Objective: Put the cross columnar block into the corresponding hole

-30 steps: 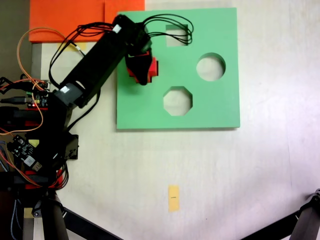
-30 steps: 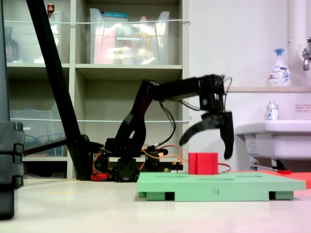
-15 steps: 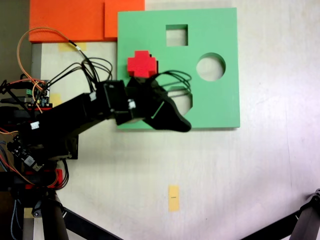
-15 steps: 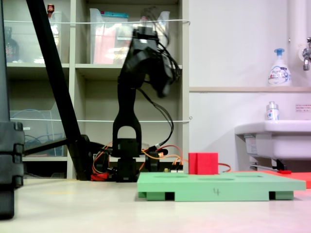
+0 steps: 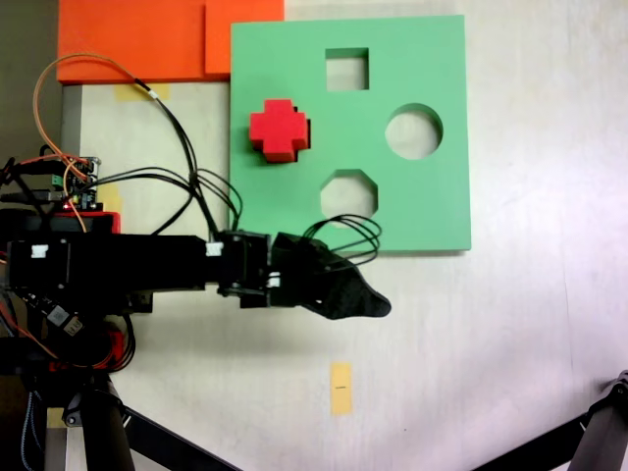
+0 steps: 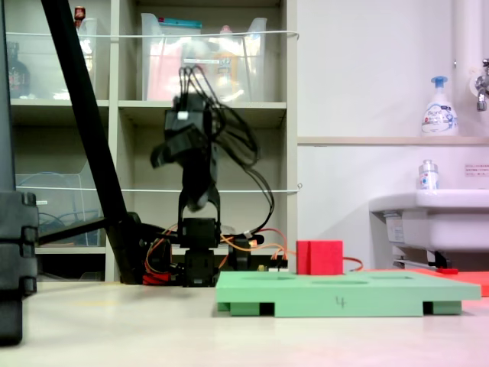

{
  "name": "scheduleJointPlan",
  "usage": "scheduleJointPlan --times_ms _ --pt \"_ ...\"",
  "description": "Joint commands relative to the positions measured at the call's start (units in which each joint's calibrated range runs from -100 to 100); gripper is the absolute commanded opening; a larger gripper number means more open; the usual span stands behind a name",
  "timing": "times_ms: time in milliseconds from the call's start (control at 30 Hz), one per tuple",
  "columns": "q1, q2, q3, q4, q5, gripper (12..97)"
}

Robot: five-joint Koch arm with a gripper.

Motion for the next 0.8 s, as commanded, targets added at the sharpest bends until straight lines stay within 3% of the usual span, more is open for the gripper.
scheduleJointPlan --times_ms 0,267,600,767 --pt "0.1 -7.0 -7.7 22.6 -2.6 54.6" --pt "0.8 -13.2 -53.2 64.0 -8.5 52.5" --pt "-0.3 -34.2 -84.7 68.5 -13.9 52.3" --pt "-0.3 -44.9 -87.9 68.2 -14.5 50.6"
